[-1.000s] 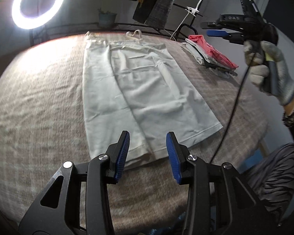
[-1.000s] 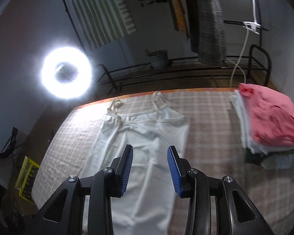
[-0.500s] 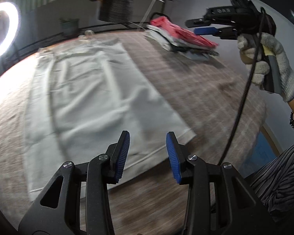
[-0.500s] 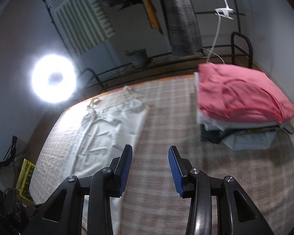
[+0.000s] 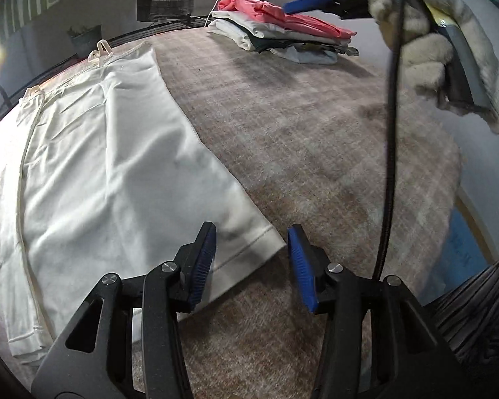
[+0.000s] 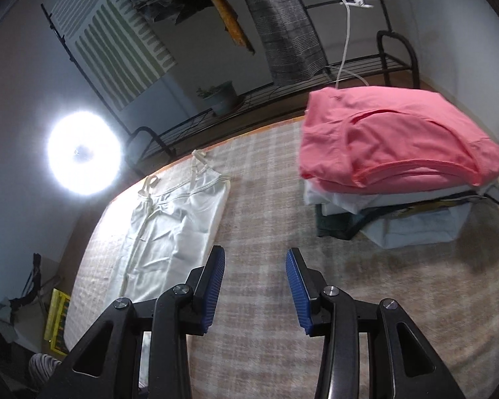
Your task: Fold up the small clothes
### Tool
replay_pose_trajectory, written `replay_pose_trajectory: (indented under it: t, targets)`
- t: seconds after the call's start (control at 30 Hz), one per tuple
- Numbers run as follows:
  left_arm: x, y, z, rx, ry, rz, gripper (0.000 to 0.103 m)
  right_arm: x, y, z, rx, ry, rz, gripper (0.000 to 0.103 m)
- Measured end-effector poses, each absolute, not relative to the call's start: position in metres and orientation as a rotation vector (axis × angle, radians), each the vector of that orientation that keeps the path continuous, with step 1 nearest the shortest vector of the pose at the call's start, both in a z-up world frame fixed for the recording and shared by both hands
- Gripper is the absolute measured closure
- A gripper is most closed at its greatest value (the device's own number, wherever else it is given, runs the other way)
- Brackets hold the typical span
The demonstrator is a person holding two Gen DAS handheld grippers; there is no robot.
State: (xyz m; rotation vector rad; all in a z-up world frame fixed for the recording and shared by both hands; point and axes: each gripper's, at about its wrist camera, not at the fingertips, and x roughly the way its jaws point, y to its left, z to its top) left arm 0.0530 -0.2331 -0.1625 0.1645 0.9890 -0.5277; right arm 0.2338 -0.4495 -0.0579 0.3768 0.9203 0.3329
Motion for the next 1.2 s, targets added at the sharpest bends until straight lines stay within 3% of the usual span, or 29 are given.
replay_pose_trajectory:
  t: [0.03,0.1,0.17,0.43,0.5,0.83,0.87,0.9,0.97,1.2]
  targets:
    - [0.052,-0.232,-0.163,0.172,0.984,-0.515,0.058,0.240,-0.444,-0.060,0.380,0.924,0.348,0.062]
    - [0.052,-0.231,-0.164,0.171,0.971,-0.496,0.080,0.249,-0.434,-0.063,0.382,0.930,0.373,0.062]
    - [0.054,-0.227,-0.165,0.135,0.972,-0.502,0.096,0.264,-0.419,-0.070,0.382,0.948,0.398,0.062]
    - [0.062,-0.201,-0.156,-0.070,0.994,-0.487,0.098,0.322,-0.368,-0.109,0.358,1.024,0.381,0.061]
    - [0.063,-0.197,-0.153,-0.095,0.988,-0.480,0.098,0.337,-0.361,-0.120,0.366,1.031,0.364,0.053]
    - [0.068,-0.183,-0.156,-0.174,1.004,-0.469,0.099,0.387,-0.330,-0.158,0.398,1.027,0.353,0.055]
    - [0.068,-0.182,-0.157,-0.182,1.005,-0.468,0.099,0.392,-0.326,-0.157,0.389,1.030,0.354,0.069]
    - [0.067,-0.181,-0.156,-0.191,1.005,-0.469,0.099,0.396,-0.324,-0.157,0.400,1.041,0.370,0.090]
    - [0.066,-0.177,-0.155,-0.212,1.004,-0.471,0.099,0.399,-0.322,-0.156,0.414,1.047,0.366,0.101]
    - [0.064,-0.148,-0.144,-0.308,0.983,-0.459,0.099,0.400,-0.302,-0.131,0.355,1.018,0.320,0.103]
